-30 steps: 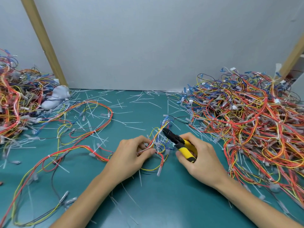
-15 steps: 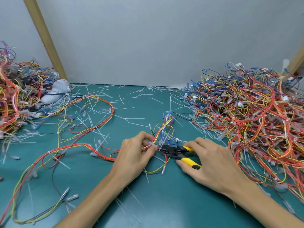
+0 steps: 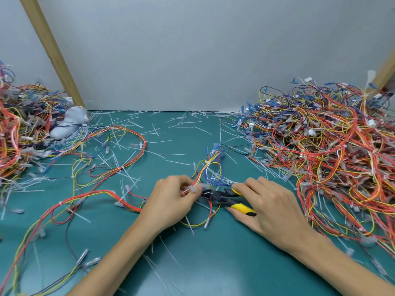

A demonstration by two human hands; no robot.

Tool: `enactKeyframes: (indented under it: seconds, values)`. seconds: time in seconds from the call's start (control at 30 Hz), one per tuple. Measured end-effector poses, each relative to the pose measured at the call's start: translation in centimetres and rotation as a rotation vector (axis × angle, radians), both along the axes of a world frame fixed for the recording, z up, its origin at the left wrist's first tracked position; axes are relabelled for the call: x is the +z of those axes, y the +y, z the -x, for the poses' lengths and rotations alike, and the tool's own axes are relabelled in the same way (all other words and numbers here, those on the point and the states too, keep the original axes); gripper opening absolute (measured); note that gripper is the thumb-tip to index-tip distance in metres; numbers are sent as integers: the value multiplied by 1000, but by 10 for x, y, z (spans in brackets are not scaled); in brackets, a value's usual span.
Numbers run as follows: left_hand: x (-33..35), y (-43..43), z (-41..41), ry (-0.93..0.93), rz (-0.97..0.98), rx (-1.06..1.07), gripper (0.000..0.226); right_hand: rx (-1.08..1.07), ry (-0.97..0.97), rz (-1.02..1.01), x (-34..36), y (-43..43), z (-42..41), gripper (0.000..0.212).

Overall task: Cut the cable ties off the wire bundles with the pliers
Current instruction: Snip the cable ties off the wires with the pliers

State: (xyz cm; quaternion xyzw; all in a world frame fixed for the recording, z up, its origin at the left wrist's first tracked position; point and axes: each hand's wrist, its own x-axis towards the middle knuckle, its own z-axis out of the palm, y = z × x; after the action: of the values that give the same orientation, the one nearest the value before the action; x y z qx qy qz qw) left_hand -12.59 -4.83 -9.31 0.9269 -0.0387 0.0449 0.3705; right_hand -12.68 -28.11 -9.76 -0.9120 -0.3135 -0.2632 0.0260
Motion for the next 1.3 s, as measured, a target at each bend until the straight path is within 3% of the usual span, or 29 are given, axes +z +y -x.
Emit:
enactKeyframes:
  seconds: [0.1, 0.33, 0.63, 0.97, 1.2, 1.3]
  values:
    - [5, -1, -2, 41, -3, -41, 36, 17, -4, -6, 0, -2, 0, 40]
    - [-3, -7, 3, -59, 20, -1, 28, 107, 216, -130, 3, -4, -1, 41]
    - [-13, -15, 9, -207, 28, 57, 28, 84, 200, -167, 1, -4, -1, 38]
    - [0, 3, 3, 69, 103, -130, 31, 34, 124, -107, -2, -6, -5, 42]
    - [-4, -4, 9, 34, 190, -18, 36, -6, 145, -44, 0, 2, 2, 52]
    - [-5, -10, 12, 49, 326, 16, 35, -20, 185, -49, 4, 4, 6, 51]
